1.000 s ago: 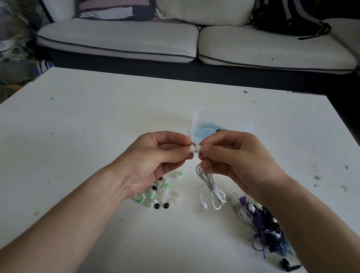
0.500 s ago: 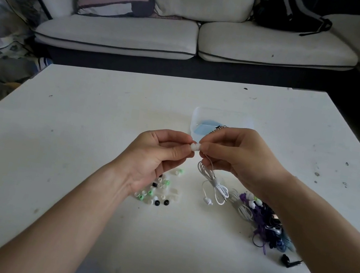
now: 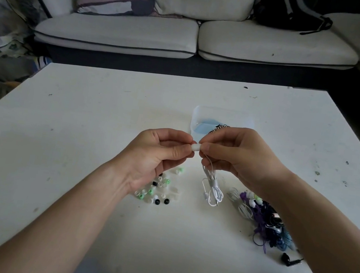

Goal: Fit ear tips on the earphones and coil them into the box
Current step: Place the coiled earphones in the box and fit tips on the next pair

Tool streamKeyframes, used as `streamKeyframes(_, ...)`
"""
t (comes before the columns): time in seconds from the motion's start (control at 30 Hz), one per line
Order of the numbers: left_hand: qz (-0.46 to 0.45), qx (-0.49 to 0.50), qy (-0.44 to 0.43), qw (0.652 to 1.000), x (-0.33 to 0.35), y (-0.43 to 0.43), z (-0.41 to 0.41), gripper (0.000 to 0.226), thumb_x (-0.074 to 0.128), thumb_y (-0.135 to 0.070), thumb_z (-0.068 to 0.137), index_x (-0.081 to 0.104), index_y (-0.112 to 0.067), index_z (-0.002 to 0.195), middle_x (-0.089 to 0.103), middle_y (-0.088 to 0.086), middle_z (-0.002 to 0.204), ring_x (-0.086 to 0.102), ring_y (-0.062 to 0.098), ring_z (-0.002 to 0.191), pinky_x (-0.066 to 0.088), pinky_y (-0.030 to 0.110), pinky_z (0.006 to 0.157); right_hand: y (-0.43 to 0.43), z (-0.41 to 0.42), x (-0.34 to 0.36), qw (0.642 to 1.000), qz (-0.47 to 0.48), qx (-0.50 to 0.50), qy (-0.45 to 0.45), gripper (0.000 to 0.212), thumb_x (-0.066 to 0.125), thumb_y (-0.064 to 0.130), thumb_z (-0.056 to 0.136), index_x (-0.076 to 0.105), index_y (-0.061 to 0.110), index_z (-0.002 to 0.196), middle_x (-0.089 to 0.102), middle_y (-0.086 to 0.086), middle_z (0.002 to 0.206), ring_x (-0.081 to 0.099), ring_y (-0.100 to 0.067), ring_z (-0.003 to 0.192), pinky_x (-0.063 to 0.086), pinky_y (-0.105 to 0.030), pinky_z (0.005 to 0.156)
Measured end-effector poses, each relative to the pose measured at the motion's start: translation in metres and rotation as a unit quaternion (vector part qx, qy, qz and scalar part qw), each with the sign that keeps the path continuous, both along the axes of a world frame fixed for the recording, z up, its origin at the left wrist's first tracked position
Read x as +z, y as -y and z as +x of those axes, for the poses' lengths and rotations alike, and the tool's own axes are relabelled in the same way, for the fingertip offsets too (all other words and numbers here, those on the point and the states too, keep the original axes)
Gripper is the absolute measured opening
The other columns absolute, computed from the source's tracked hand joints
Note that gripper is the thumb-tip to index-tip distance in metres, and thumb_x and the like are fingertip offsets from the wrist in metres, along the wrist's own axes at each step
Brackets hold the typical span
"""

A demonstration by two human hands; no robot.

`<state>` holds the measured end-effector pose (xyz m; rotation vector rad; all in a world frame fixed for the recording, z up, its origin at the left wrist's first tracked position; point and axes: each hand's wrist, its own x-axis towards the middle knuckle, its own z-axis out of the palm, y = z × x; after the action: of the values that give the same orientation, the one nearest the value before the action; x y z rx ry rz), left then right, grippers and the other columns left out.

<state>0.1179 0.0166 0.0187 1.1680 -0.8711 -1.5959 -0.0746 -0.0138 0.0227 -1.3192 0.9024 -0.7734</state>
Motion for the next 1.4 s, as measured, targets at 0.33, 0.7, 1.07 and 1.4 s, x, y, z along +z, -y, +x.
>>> streamKeyframes(0.33,-0.001,-0.007,-0.010,1.000,0.000,0.001,0.001,0.020,0.074,-0.003,0.064,0.073,-0.012,0.082,0.074,0.009,0.082,0.071,0.016,0.074,0.056,0.020,0.067,0.000,0.000,0.000,1.000,0.019,0.003,0.011,0.006,0.071,0.005,0.086,0.072,0.000,0.089,0.066,-0.015,0.073,0.065,-0.024,0.068,0.055,-0.035,0.072)
streamKeyframes(0.7,0.000,-0.031,-0.013,0.999,0.000,0.001,0.002,0.025,0.072,-0.003,0.066,0.071,-0.009,0.090,0.074,0.007,0.081,0.070,0.015,0.074,0.057,0.020,0.070,0.001,-0.003,-0.001,0.998,0.040,0.027,0.030,0.006,0.070,0.008,0.083,0.071,0.003,0.087,0.065,-0.015,0.075,0.063,-0.026,0.070,0.057,-0.034,0.071)
streamKeyframes(1.07,-0.013,-0.023,0.001,1.000,-0.005,0.004,0.004,0.026,0.073,-0.004,0.066,0.070,-0.008,0.091,0.074,0.008,0.082,0.070,0.016,0.075,0.057,0.020,0.072,0.001,0.000,-0.002,0.999,0.036,0.013,0.030,0.022,0.077,0.020,0.068,0.072,0.004,0.084,0.065,-0.016,0.076,0.063,-0.027,0.070,0.057,-0.032,0.068)
streamKeyframes(1.4,-0.029,-0.041,0.084,0.995,-0.012,0.004,0.002,0.018,0.069,-0.018,0.085,0.072,-0.014,0.102,0.075,0.005,0.099,0.069,0.018,0.093,0.052,0.025,0.082,-0.002,0.004,0.002,0.995,0.077,0.003,0.059,0.020,0.073,0.012,0.080,0.064,0.005,0.097,0.065,-0.017,0.081,0.062,-0.023,0.067,0.057,-0.032,0.070)
